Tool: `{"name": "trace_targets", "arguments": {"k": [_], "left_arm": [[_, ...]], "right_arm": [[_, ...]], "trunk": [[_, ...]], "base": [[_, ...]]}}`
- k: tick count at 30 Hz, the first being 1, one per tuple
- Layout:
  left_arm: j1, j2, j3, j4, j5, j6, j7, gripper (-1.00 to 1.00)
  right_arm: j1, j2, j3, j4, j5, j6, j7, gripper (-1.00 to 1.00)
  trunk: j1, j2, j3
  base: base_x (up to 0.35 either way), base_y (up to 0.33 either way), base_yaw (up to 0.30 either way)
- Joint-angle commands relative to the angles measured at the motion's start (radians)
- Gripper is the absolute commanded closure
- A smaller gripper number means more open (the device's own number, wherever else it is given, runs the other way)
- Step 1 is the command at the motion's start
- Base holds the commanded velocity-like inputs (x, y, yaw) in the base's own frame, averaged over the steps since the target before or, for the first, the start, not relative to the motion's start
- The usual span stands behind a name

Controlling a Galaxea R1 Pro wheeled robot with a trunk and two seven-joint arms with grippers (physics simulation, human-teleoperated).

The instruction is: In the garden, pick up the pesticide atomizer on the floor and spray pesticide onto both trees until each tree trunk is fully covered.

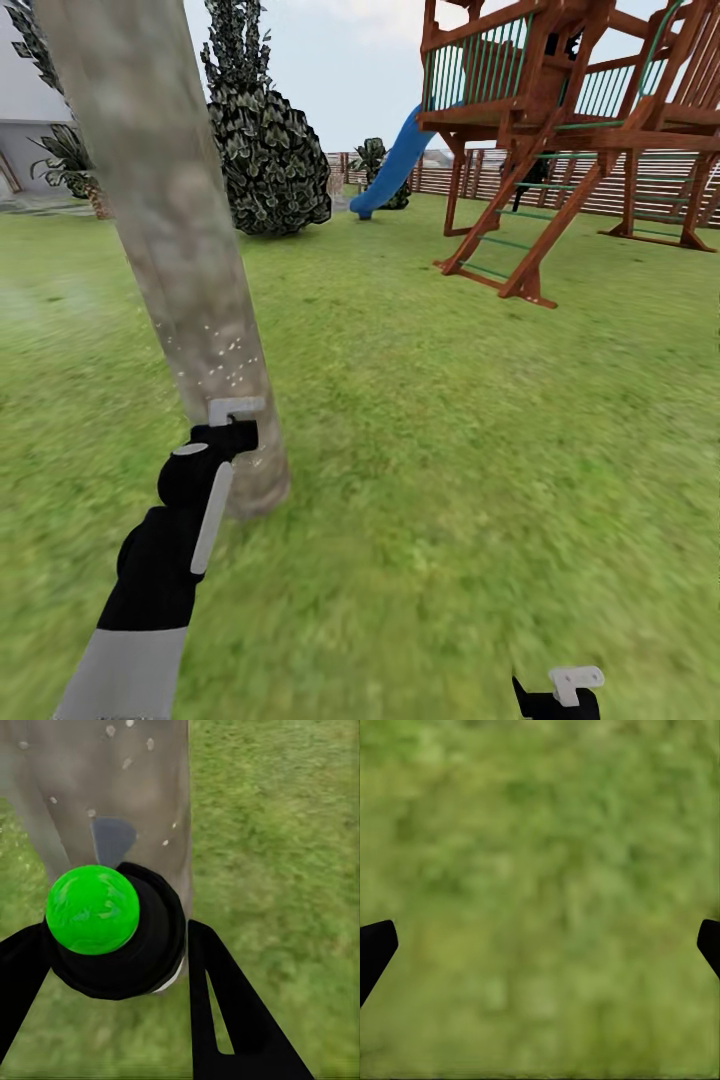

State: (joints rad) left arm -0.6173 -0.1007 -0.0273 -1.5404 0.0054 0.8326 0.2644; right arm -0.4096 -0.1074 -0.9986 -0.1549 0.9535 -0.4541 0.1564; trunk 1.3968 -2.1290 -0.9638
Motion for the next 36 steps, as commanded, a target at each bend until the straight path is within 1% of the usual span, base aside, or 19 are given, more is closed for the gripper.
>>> {"name": "trace_targets", "arguments": {"k": [1, 4, 7, 12, 14, 15, 17, 18, 20, 22, 25, 26, 27, 30, 31, 32, 34, 35, 36], "left_arm": [[-0.004, 0.000, 0.000, -0.003, -0.001, 0.000, 0.001, 1.00], [-0.025, 0.010, 0.011, -0.005, -0.003, 0.002, 0.003, 1.00], [-0.032, 0.012, 0.038, -0.006, -0.004, 0.002, 0.005, 1.00], [-0.114, 0.007, 0.040, -0.006, -0.004, 0.068, 0.006, 1.00], [-0.121, 0.011, 0.044, -0.006, -0.006, 0.071, 0.006, 1.00], [-0.120, 0.013, 0.055, -0.006, -0.007, 0.072, 0.006, 1.00], [-0.115, 0.021, 0.122, -0.005, -0.005, 0.074, 0.004, 1.00], [-0.114, 0.023, 0.128, -0.004, -0.004, 0.074, 0.003, 1.00], [-0.112, 0.024, 0.128, 0.001, -0.001, 0.072, 0.000, 1.00], [-0.053, 0.021, 0.122, 0.029, 0.002, 0.060, -0.007, 1.00], [-0.012, 0.020, 0.066, 0.100, 0.008, 0.055, -0.008, 1.00], [-0.008, 0.019, 0.054, 0.154, 0.009, 0.050, -0.008, 1.00], [-0.008, 0.019, 0.052, 0.188, 0.009, 0.034, -0.009, 1.00], [-0.007, 0.022, 0.051, 0.354, 0.010, -0.098, -0.010, 1.00], [-0.007, 0.022, 0.050, 0.425, 0.010, -0.153, -0.010, 1.00], [-0.007, 0.022, 0.050, 0.507, 0.010, -0.241, -0.010, 1.00], [-0.007, 0.023, 0.052, 0.618, 0.010, -0.356, -0.019, 1.00], [-0.007, 0.024, 0.053, 0.663, 0.010, -0.399, -0.033, 1.00], [-0.007, 0.025, 0.057, 0.759, 0.010, -0.496, -0.082, 1.00]], "right_arm": [[0.000, 0.000, 0.000, 0.000, 0.000, 0.000, 0.000, -1.00], [0.000, 0.000, 0.000, 0.000, 0.000, 0.000, 0.000, -1.00], [0.000, 0.000, 0.000, 0.000, 0.000, 0.000, 0.000, -1.00], [0.000, 0.000, 0.000, 0.000, 0.000, 0.000, 0.000, -1.00], [0.000, 0.000, 0.000, 0.000, 0.000, 0.000, 0.000, -1.00], [0.000, 0.000, 0.000, 0.000, 0.000, 0.000, 0.000, -1.00], [0.000, 0.000, 0.000, 0.000, 0.000, 0.000, 0.000, -1.00], [0.000, 0.000, 0.000, 0.000, 0.000, 0.000, 0.000, -1.00], [0.000, 0.000, 0.000, 0.000, 0.000, 0.000, 0.000, -1.00], [0.000, 0.000, 0.000, 0.000, 0.000, 0.000, 0.000, -1.00], [0.000, 0.000, 0.000, 0.000, 0.001, 0.000, 0.000, -1.00], [0.000, 0.000, 0.000, 0.000, 0.000, 0.000, 0.000, -1.00], [0.000, 0.000, 0.000, 0.000, 0.001, 0.000, 0.000, -1.00], [0.000, 0.000, 0.000, 0.000, 0.001, 0.000, 0.000, -1.00], [0.000, 0.000, 0.001, 0.000, 0.000, 0.000, 0.000, -1.00], [0.000, 0.000, 0.001, 0.000, 0.001, 0.000, 0.000, -1.00], [0.000, 0.000, 0.001, 0.000, 0.001, 0.000, 0.000, -1.00], [0.000, 0.000, 0.001, 0.000, 0.001, 0.000, 0.000, -1.00], [0.000, 0.000, 0.001, 0.000, 0.001, 0.000, 0.000, -1.00]], "trunk": [[0.000, 0.000, 0.000], [0.000, 0.000, 0.000], [0.000, 0.000, 0.000], [0.000, 0.000, 0.000], [0.000, 0.000, 0.000], [0.000, 0.000, 0.000], [0.000, 0.000, 0.000], [0.000, 0.000, 0.000], [0.000, 0.000, 0.000], [0.000, 0.000, 0.000], [0.000, 0.000, 0.000], [0.000, 0.000, 0.000], [0.000, 0.000, 0.000], [0.000, 0.000, 0.000], [0.000, 0.000, 0.000], [0.000, 0.000, 0.000], [0.000, 0.000, 0.000], [0.000, 0.000, 0.000], [0.000, 0.000, 0.000]], "base": [[-0.300, 0.094, 0.000], [-0.295, 0.172, 0.000], [-0.083, 0.067, 0.000], [-0.004, 0.003, 0.000], [0.000, 0.000, 0.000], [0.000, 0.000, 0.000], [0.000, 0.000, 0.000], [0.000, 0.000, 0.000], [0.000, 0.000, 0.000], [0.000, 0.000, 0.000], [0.000, 0.000, 0.000], [0.000, 0.000, 0.000], [0.000, 0.000, 0.000], [0.000, 0.000, 0.000], [0.000, 0.000, 0.000], [0.000, 0.000, 0.000], [0.000, 0.000, 0.000], [0.000, 0.000, 0.000], [0.000, 0.000, 0.000]]}}
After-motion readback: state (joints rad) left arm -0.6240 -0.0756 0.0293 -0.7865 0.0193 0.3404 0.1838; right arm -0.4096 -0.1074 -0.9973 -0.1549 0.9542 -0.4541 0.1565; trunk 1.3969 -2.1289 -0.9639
